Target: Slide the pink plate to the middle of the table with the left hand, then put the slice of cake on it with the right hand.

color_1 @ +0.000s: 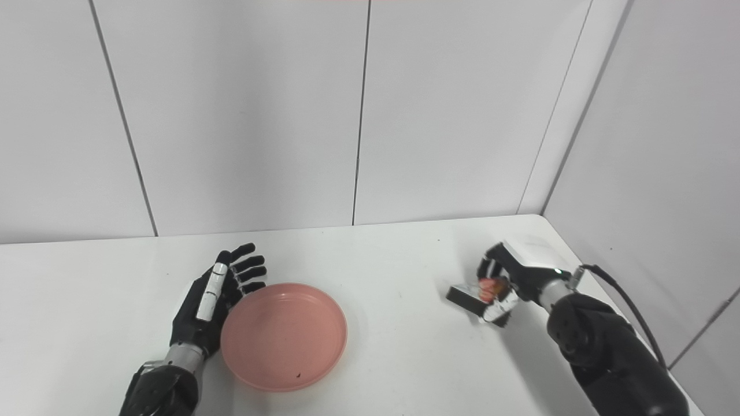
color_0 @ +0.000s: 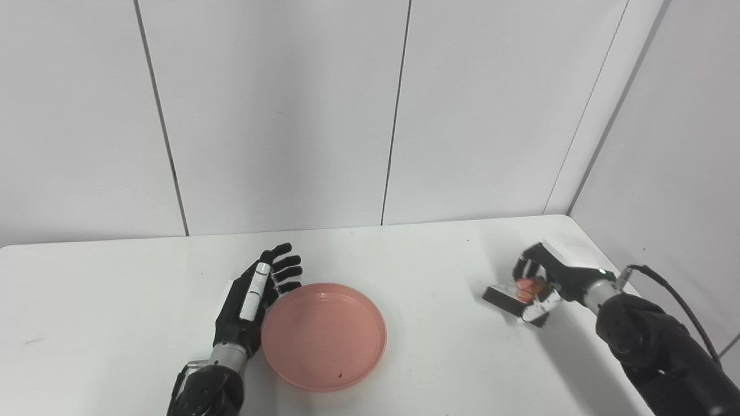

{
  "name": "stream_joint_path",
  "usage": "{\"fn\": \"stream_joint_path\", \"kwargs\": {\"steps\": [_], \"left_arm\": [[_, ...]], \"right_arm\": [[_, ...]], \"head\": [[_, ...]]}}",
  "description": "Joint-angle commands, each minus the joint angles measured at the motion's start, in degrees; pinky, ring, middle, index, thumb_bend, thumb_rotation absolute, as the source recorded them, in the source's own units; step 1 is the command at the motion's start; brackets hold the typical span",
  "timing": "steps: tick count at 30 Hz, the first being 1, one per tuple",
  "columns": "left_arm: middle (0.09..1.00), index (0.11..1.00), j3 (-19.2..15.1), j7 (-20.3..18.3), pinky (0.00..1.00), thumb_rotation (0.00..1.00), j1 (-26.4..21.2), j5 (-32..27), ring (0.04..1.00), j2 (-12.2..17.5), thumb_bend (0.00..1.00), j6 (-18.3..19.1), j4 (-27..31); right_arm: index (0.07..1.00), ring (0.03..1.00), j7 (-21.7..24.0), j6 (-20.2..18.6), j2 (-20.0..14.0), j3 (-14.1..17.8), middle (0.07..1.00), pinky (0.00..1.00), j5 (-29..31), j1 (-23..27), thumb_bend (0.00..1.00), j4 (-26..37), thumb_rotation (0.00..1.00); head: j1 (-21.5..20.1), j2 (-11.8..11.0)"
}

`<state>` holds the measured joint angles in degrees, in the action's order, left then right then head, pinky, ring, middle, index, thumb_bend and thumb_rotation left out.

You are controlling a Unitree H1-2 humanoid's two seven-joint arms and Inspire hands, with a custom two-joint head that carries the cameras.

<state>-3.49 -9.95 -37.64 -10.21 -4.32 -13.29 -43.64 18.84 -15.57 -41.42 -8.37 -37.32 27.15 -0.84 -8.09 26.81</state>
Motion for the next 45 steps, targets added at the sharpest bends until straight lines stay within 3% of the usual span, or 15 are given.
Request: {"fn": "stream_joint_path", "kwargs": {"steps": [1,3,6,12,14,20,23,34,36,38,41,44,45], "left_arm": [[0.733,0.736,0.25,0.42,0.65,0.82,2.39,0.34,0.732,-0.07,0.69,2.61,-2.86],[0.732,0.738,0.24,0.49,0.66,0.82,2.38,0.27,0.735,-0.29,0.69,2.54,-2.86],[0.733,0.737,0.3,0.76,0.66,0.82,2.35,0.41,0.736,-0.6,0.68,2.38,-2.87],[0.734,0.735,0.44,1.23,0.65,0.83,2.13,0.71,0.732,-1.23,0.67,2.07,-3.18],[0.731,0.731,0.3,1.31,0.66,0.83,2.06,0.5,0.733,-1.58,0.66,2.11,-3.34],[0.733,0.728,0.27,1.46,0.67,0.83,1.22,0.6,0.733,-2.08,0.66,1.19,-5.31],[0.732,0.736,0.32,1.69,0.67,0.83,0.99,0.67,0.733,-2.35,0.67,0.94,-5.8],[0.725,0.719,0.8,2.64,0.63,0.82,0.76,1.8,0.717,-3.36,0.71,-0.28,-6.6],[0.719,0.713,0.73,2.87,0.64,0.83,0.57,1.84,0.715,-3.6,0.71,-0.46,-6.96],[0.714,0.715,0.78,3.14,0.64,0.83,0.34,2.01,0.718,-3.78,0.71,-0.61,-7.32],[0.706,0.71,0.83,3.75,0.64,0.84,0.11,2.23,0.708,-4.13,0.68,-0.49,-7.48],[0.704,0.707,0.8,3.84,0.63,0.84,-0.11,2.44,0.702,-4.33,0.67,-0.76,-7.92],[0.7,0.704,0.76,3.84,0.63,0.84,-0.14,2.44,0.699,-4.39,0.66,-0.78,-7.99]], "right_arm": [[0.482,0.402,0.05,0.23,-1.08,0.78,0.475,0.33,-0.85,4.01,0.53,4.08,0.01],[0.459,0.503,1.73,-0.94,-0.5,0.34,0.517,0.45,-1.61,5.25,0.52,7.17,0.01],[0.449,0.538,4.3,-2.43,0.69,0.39,0.537,0.44,-1.46,6.75,0.52,10.98,0.0],[0.484,0.447,7.48,-3.66,3.18,0.03,0.49,0.37,-2.34,9.5,0.53,13.48,0.0],[0.502,0.383,8.12,-3.68,4.25,-0.31,0.442,0.3,-2.82,10.36,0.53,13.24,0.0],[0.498,0.395,7.15,0.49,6.74,-1.46,0.467,0.31,-1.42,12.05,0.53,11.47,0.0],[0.485,0.221,6.61,1.7,9.74,-3.35,0.469,0.16,-1.59,13.34,0.53,11.82,0.0],[0.482,0.219,8.6,1.04,18.16,-8.79,0.47,0.15,-1.97,15.84,0.53,10.86,0.0],[0.502,0.258,8.83,0.79,18.97,-9.68,0.415,0.18,-2.5,15.92,0.53,10.4,0.0],[0.508,0.313,8.74,0.94,19.6,-10.27,0.421,0.24,-2.74,15.73,0.53,9.92,0.0],[0.488,0.24,8.31,1.66,20.08,-11.02,0.453,0.17,-2.98,15.04,0.53,9.04,0.0],[0.483,0.222,8.72,2.26,20.18,-12.28,0.468,0.15,-3.21,14.33,0.53,7.55,0.0],[0.494,0.246,8.65,2.54,20.26,-12.54,0.433,0.17,-3.01,14.11,0.53,6.93,0.0]], "head": [[0.28,-0.01],[0.46,0.03],[0.74,0.0],[1.9,0.19],[2.45,0.22],[3.81,0.31],[4.37,0.33],[7.34,1.2],[7.7,1.31],[8.01,1.39],[8.49,1.38],[9.05,1.42],[9.05,1.42]]}}
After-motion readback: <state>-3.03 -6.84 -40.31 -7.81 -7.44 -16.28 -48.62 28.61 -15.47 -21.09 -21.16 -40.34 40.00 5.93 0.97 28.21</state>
